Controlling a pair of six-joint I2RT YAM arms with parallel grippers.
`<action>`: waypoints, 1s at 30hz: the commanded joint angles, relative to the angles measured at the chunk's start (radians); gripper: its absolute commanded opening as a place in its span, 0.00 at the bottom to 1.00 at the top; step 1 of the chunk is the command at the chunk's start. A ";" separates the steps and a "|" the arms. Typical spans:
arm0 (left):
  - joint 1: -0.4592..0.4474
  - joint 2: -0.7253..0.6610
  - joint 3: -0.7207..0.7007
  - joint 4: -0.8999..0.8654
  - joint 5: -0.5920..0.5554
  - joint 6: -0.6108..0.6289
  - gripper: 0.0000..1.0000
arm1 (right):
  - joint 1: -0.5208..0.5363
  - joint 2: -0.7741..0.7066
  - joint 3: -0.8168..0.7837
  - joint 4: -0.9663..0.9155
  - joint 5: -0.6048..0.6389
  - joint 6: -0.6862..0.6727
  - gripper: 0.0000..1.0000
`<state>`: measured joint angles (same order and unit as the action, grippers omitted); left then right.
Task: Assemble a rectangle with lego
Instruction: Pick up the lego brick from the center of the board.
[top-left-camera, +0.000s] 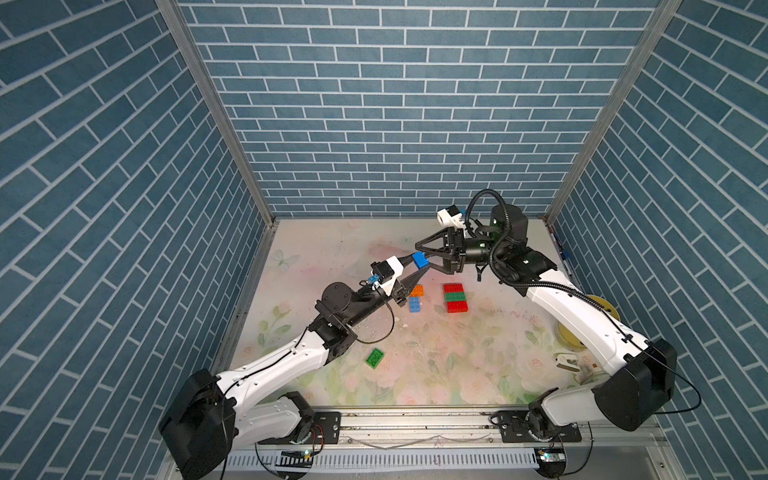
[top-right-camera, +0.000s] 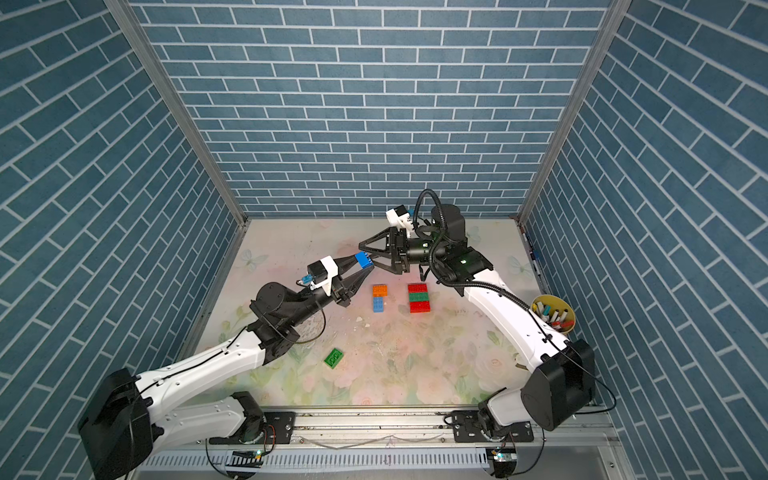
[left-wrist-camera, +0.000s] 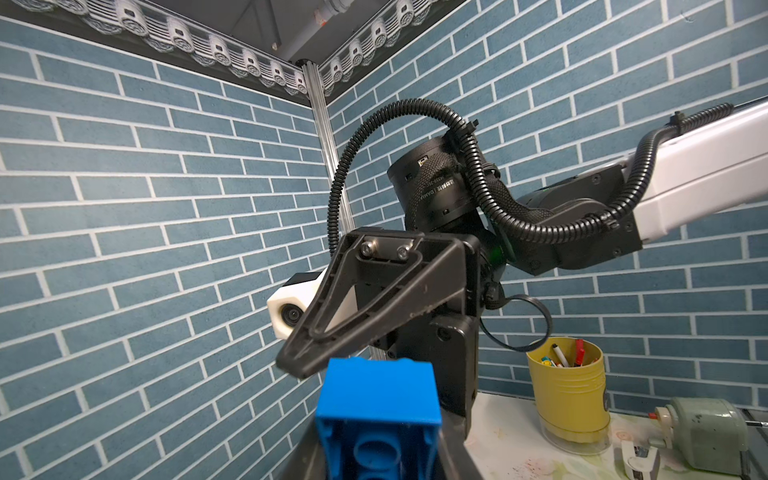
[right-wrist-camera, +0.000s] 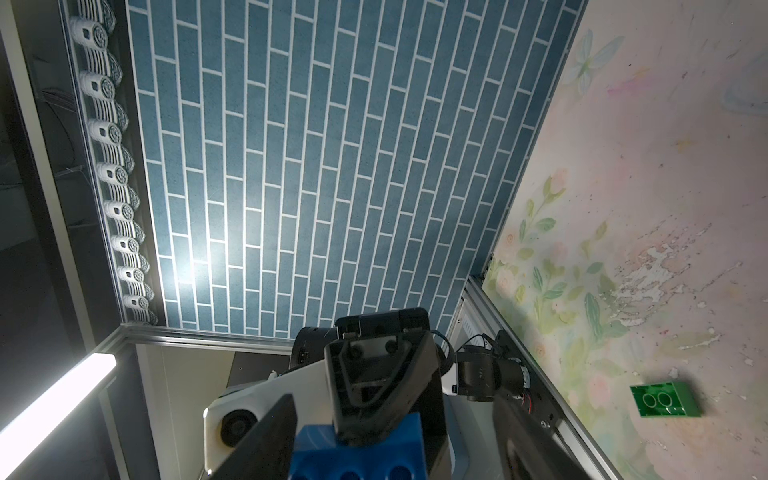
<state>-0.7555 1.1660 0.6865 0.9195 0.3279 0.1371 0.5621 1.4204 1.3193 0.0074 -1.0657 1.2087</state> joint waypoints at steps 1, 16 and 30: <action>0.013 0.018 0.031 0.025 0.035 -0.024 0.01 | 0.008 -0.034 0.021 0.015 -0.014 0.030 0.70; 0.043 0.056 0.051 0.045 0.059 -0.055 0.01 | 0.012 -0.048 0.030 -0.033 -0.036 -0.004 0.67; 0.045 0.064 0.047 0.053 -0.015 -0.094 0.68 | 0.012 -0.038 0.095 -0.235 0.011 -0.143 0.43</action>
<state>-0.7177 1.2251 0.7216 0.9409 0.3698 0.0578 0.5694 1.4021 1.3518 -0.1032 -1.0733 1.1442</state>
